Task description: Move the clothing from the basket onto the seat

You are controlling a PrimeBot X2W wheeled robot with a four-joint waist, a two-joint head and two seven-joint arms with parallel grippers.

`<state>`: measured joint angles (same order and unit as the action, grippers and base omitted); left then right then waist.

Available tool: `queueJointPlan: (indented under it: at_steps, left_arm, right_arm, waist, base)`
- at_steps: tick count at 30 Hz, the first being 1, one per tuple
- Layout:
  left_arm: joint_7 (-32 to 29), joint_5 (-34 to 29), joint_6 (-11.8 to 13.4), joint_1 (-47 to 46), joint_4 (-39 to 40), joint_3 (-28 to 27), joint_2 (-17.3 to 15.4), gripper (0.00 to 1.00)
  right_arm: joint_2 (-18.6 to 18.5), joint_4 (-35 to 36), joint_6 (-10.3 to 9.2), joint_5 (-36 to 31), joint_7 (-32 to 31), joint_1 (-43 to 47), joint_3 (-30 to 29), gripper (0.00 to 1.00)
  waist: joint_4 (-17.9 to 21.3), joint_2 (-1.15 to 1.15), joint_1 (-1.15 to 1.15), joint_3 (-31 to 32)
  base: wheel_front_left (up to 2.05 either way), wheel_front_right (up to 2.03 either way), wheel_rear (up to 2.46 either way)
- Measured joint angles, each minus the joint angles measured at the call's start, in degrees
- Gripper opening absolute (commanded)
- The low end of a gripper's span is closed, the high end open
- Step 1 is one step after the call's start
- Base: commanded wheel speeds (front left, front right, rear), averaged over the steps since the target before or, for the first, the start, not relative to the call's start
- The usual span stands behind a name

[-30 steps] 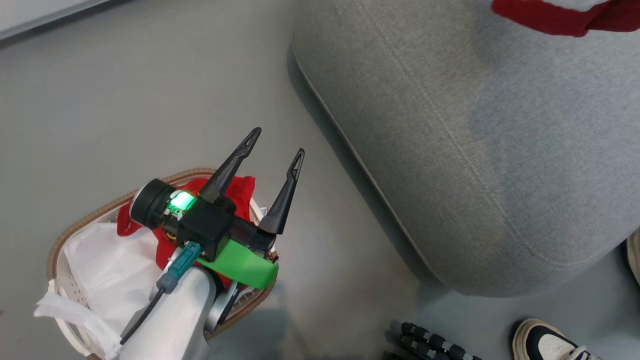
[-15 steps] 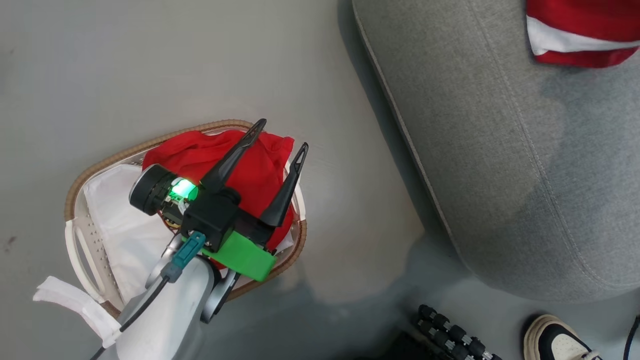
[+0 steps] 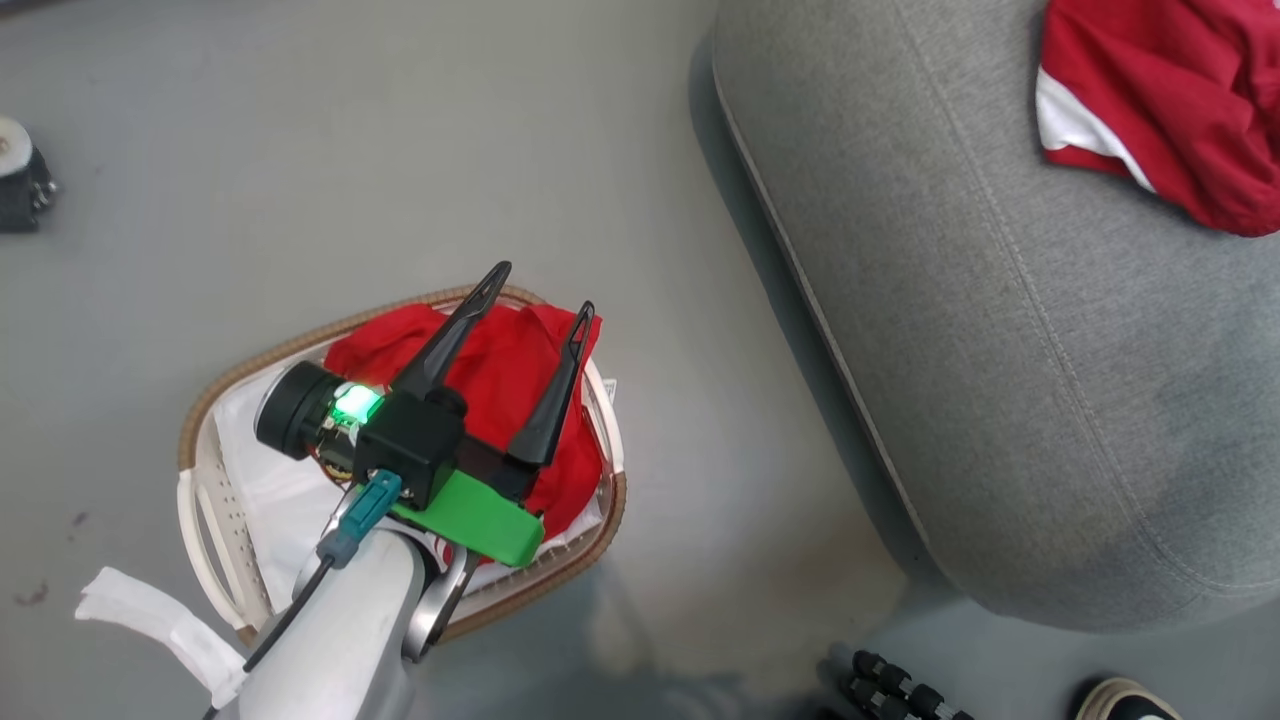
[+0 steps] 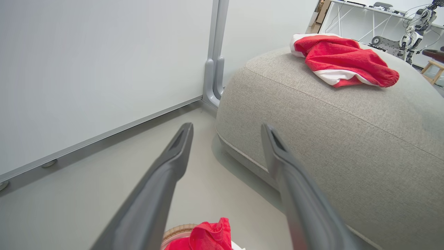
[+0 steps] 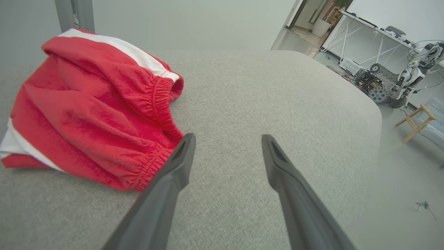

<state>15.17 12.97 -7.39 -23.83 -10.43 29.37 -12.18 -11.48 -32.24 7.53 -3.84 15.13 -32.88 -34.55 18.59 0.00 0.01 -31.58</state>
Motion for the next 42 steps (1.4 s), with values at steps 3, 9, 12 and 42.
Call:
queueJointPlan:
  at_steps: [3,9,12,42]
  left_arm:
    - [0.00,-0.02,0.00,1.35,-0.54,-1.53,0.94,1.00]
    - [0.00,-0.62,0.00,4.58,-1.03,-5.33,3.18,1.00]
    - [0.01,-1.02,0.00,5.91,-1.19,-7.83,4.55,1.00]
    - [0.00,-5.53,0.00,16.55,-9.57,-27.02,9.09,1.00]
  right_arm:
    - [2.10,2.55,0.00,0.01,0.00,3.19,-0.48,1.00]
    - [4.20,8.77,-0.01,-0.30,0.00,8.21,7.30,1.00]
    - [4.39,11.45,0.00,2.10,0.00,8.99,11.28,1.00]
    - [8.45,7.77,-0.01,8.91,0.00,15.62,32.68,1.00]
  waist:
    - [-0.06,0.00,0.00,1.97]
    - [-1.00,0.00,0.00,6.28]
    - [-2.25,0.00,0.00,7.99]
    - [-17.54,0.00,-0.01,22.14]
  base:
    - [0.00,0.00,0.00]
    - [0.00,0.00,0.00]
    - [0.00,0.00,0.00]
    - [0.00,0.00,0.00]
